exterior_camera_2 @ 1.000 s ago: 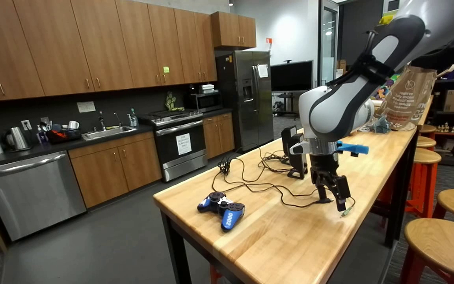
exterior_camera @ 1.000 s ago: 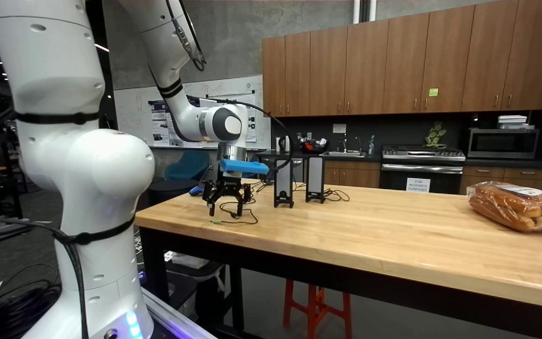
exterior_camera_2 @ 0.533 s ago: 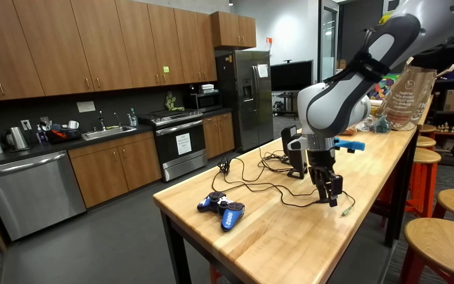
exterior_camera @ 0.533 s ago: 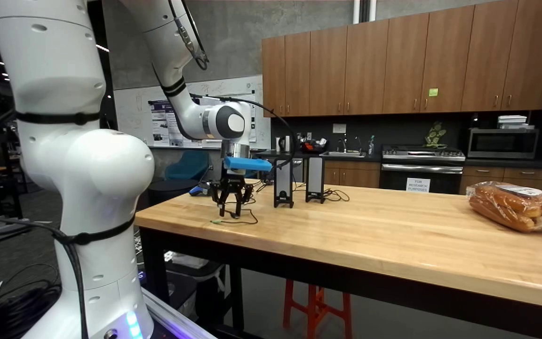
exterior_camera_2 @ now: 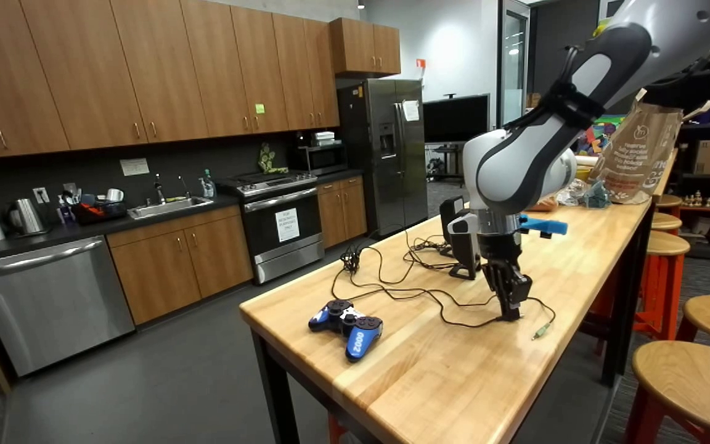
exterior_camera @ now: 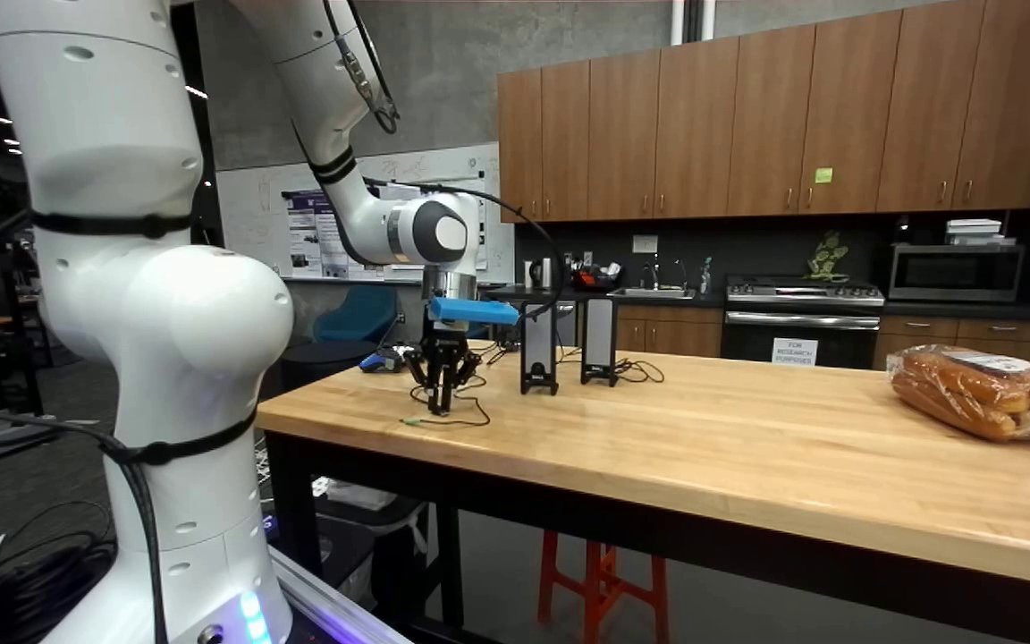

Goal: Move the usb and the aux jack and place them in front of the speaker on the left

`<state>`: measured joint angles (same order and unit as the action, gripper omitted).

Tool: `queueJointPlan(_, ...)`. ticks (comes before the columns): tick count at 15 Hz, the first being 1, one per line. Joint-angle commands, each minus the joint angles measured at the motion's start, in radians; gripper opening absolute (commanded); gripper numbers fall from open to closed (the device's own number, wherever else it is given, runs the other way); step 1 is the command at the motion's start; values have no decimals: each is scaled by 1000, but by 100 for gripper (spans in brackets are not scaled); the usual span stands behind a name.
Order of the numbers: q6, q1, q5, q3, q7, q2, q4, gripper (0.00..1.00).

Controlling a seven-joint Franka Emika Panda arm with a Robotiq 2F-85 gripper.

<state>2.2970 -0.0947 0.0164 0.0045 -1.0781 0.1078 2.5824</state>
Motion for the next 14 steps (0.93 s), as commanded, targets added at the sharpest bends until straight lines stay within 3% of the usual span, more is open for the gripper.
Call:
queueJointPlan(1,14,2,-5,9,-14,13,-5,5)
queueJointPlan(14,0,66,-87,-31,11,31,-155,5)
